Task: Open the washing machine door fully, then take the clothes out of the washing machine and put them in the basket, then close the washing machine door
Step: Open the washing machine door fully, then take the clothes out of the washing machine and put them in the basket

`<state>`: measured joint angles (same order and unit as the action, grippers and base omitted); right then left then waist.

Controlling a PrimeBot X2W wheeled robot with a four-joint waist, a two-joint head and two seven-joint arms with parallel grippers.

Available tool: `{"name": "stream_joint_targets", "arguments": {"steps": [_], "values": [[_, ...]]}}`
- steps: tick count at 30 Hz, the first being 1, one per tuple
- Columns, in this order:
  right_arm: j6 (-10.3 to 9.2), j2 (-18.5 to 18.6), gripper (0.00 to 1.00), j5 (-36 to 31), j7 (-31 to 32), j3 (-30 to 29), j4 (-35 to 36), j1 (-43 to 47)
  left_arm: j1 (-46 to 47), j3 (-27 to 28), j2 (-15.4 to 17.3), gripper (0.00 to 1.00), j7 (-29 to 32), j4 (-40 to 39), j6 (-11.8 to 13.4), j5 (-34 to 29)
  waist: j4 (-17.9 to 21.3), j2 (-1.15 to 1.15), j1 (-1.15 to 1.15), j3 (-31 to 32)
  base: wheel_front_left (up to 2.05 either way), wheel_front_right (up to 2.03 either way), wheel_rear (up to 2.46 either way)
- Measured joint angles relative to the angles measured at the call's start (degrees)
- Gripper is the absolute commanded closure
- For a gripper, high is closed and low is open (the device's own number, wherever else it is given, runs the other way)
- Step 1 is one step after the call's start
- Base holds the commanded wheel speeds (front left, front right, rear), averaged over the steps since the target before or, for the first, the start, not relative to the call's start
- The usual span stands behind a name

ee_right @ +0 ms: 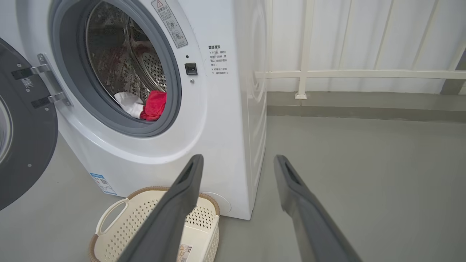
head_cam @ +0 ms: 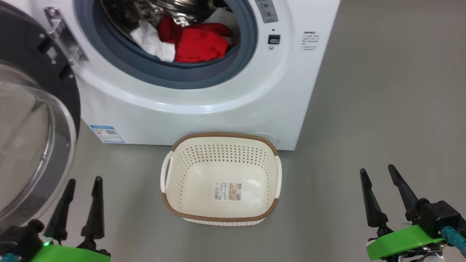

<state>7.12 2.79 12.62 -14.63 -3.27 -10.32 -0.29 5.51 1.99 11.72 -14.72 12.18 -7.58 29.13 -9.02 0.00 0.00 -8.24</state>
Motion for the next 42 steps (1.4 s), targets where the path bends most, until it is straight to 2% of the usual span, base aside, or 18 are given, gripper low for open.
{"name": "stream_joint_targets", "arguments": {"steps": [18,42], "values": [[0.00,-0.2,0.00,1.1,0.0,-2.2,1.1,0.6,-1.1,-5.4,2.0,0.00,0.0,-2.7,0.0,0.1,6.4,0.00,0.00,-0.2,0.00,0.00,0.00],[0.00,-0.4,0.00,1.5,0.0,-3.2,1.7,1.4,-1.1,-6.1,2.6,0.00,0.0,-3.4,0.0,0.4,7.0,0.00,0.00,0.0,0.00,0.00,0.00]]}}
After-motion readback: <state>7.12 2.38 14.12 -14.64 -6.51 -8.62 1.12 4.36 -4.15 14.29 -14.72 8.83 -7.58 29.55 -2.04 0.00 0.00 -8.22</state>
